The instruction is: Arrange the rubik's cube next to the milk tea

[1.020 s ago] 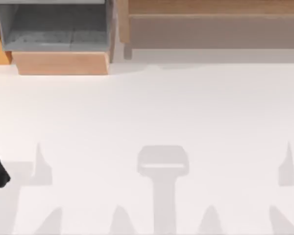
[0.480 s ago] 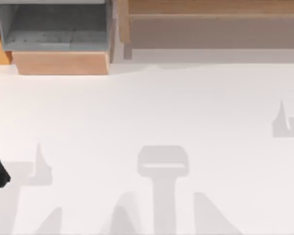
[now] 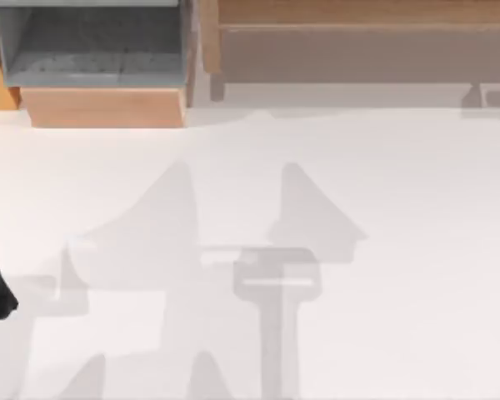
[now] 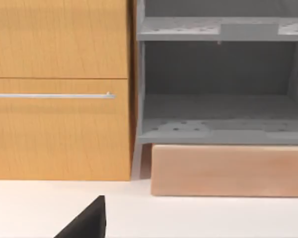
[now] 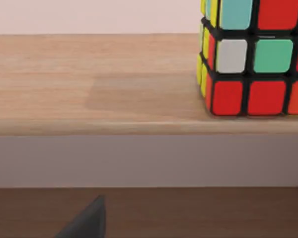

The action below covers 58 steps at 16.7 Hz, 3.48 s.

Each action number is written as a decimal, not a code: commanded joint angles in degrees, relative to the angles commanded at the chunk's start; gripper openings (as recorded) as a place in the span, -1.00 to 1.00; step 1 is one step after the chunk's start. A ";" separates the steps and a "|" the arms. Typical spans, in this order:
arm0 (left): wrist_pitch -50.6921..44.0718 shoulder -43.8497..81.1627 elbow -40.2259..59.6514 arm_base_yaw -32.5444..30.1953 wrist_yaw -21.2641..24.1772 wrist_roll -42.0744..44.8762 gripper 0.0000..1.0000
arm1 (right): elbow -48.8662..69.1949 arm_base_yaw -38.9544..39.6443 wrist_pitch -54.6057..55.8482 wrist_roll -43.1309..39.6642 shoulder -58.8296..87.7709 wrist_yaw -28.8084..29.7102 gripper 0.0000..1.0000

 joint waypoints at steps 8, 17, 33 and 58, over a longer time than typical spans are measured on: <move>0.00 0.00 0.00 0.00 0.00 0.00 1.00 | 16.93 -3.30 2.26 0.07 17.15 -3.18 1.00; 0.00 0.00 0.00 0.00 0.00 0.00 1.00 | 22.34 -2.61 1.49 0.05 21.81 -2.42 1.00; 0.00 0.00 0.00 0.00 0.00 0.00 1.00 | 32.39 -1.43 -0.08 0.02 30.32 -1.10 0.10; 0.00 0.00 0.00 0.00 0.00 0.00 1.00 | 34.99 -1.58 -2.37 0.20 30.39 -1.17 -1.00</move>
